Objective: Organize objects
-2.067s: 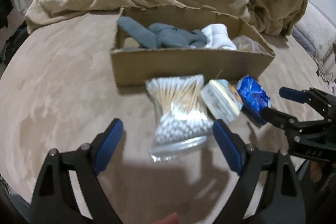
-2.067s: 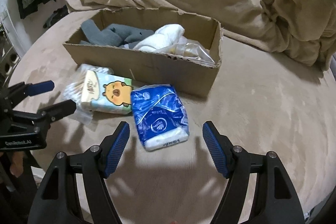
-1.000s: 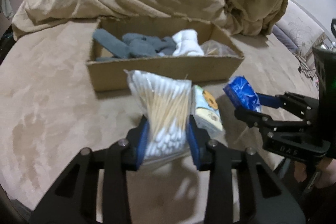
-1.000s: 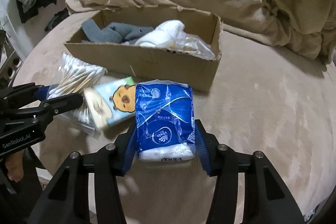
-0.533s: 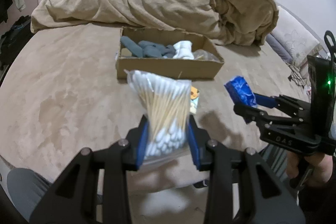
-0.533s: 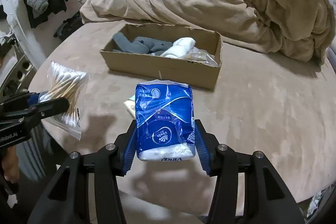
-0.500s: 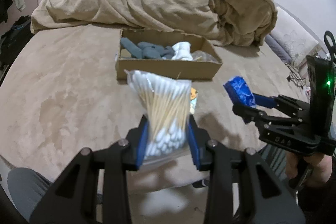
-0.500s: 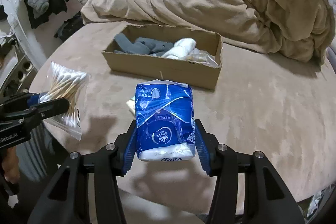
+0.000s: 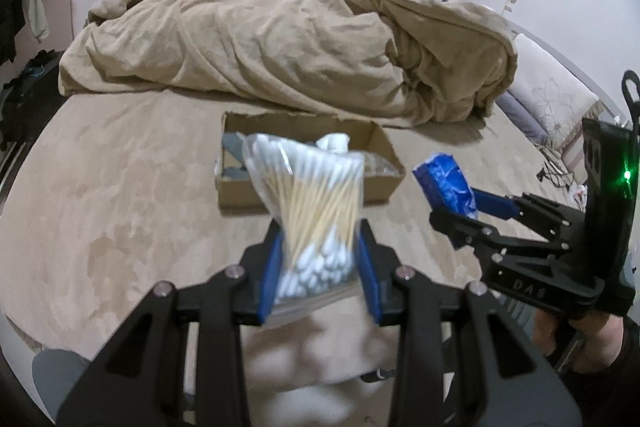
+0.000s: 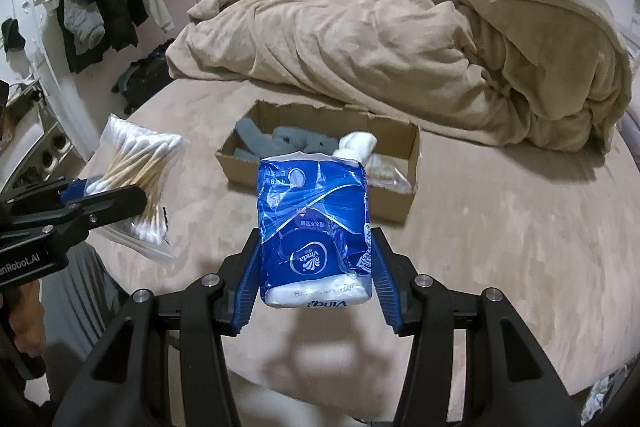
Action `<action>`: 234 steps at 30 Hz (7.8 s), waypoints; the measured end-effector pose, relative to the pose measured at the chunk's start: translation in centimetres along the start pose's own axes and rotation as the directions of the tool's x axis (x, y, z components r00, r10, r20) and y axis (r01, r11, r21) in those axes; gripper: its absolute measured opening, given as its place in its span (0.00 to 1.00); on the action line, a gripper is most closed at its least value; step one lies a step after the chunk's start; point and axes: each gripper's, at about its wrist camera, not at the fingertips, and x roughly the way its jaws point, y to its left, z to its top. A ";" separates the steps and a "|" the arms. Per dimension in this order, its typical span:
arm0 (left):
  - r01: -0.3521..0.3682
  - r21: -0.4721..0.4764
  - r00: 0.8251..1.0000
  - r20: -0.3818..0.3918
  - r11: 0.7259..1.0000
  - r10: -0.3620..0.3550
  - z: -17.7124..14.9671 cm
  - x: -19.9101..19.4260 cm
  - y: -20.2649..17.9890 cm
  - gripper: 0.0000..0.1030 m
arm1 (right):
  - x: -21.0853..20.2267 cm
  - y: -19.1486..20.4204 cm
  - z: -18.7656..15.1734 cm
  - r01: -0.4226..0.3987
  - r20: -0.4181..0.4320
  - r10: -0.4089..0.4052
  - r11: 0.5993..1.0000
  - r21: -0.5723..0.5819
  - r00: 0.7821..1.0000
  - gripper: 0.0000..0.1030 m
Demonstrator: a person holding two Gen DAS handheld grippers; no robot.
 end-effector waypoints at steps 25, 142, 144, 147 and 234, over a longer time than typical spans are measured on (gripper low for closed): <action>-0.118 0.026 0.990 -0.078 0.993 0.119 6.2 16.5 2.4 0.35 | 14.4 -7.7 6.3 0.063 -0.071 -0.060 0.997 0.049 0.996 0.52; -0.239 -0.067 0.961 -0.162 0.969 0.225 -4.0 5.5 5.7 0.76 | 5.8 1.0 -0.8 0.044 -0.097 -0.037 0.997 0.069 0.995 0.64; -0.231 -0.058 0.964 -0.147 0.971 0.220 -3.0 5.3 5.2 0.76 | 5.3 0.8 0.3 0.046 -0.072 -0.041 0.997 0.068 0.997 0.64; -0.222 -0.056 0.969 -0.122 0.973 0.214 -1.7 5.1 4.9 0.76 | 4.9 0.6 2.0 0.048 -0.040 -0.045 0.997 0.058 0.998 0.64; -0.197 0.005 0.977 -0.084 0.980 0.196 -5.2 -3.1 -0.5 0.76 | -3.6 1.2 -3.6 0.095 -0.079 -0.086 0.989 0.113 0.993 0.75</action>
